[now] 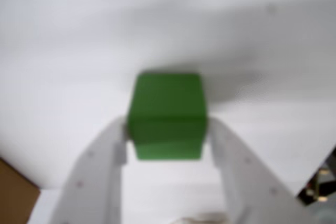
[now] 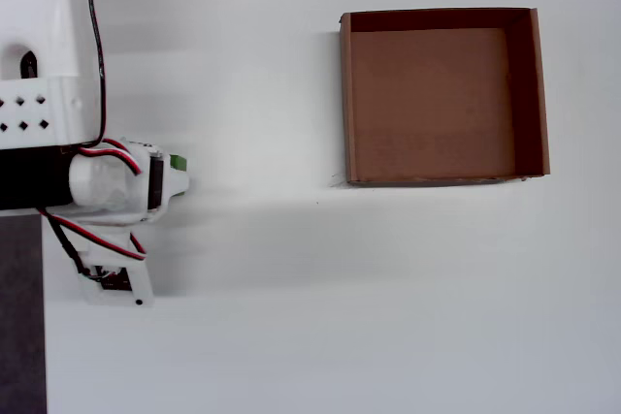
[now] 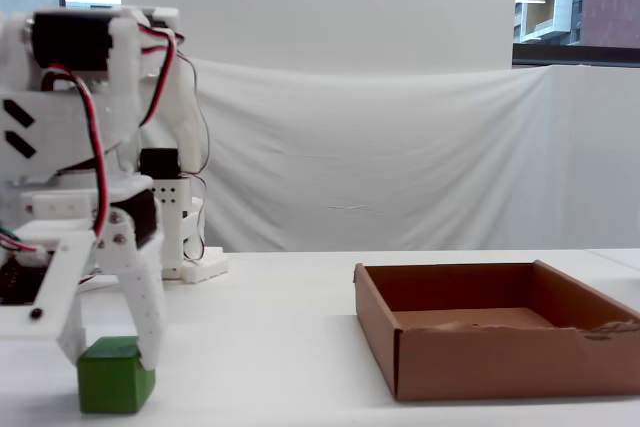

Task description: Grasp a green cube and put it in a box.

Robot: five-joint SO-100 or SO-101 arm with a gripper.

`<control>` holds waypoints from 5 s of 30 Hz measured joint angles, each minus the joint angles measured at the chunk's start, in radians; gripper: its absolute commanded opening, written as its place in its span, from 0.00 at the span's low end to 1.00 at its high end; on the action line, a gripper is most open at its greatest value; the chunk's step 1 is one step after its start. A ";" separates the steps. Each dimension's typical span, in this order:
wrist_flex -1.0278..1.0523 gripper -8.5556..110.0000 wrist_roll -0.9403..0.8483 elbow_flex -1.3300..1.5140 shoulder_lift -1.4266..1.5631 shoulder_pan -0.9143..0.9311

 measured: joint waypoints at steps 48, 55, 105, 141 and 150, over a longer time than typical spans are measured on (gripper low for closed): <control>0.348 0.17 0.153 0.209 0.609 -0.525; 0.370 0.17 0.158 0.058 0.502 -0.663; 0.298 0.18 0.158 -0.456 -0.144 -0.808; 0.313 0.18 0.158 -0.618 -0.207 -0.792; 0.313 0.18 0.175 -0.620 -0.298 -0.795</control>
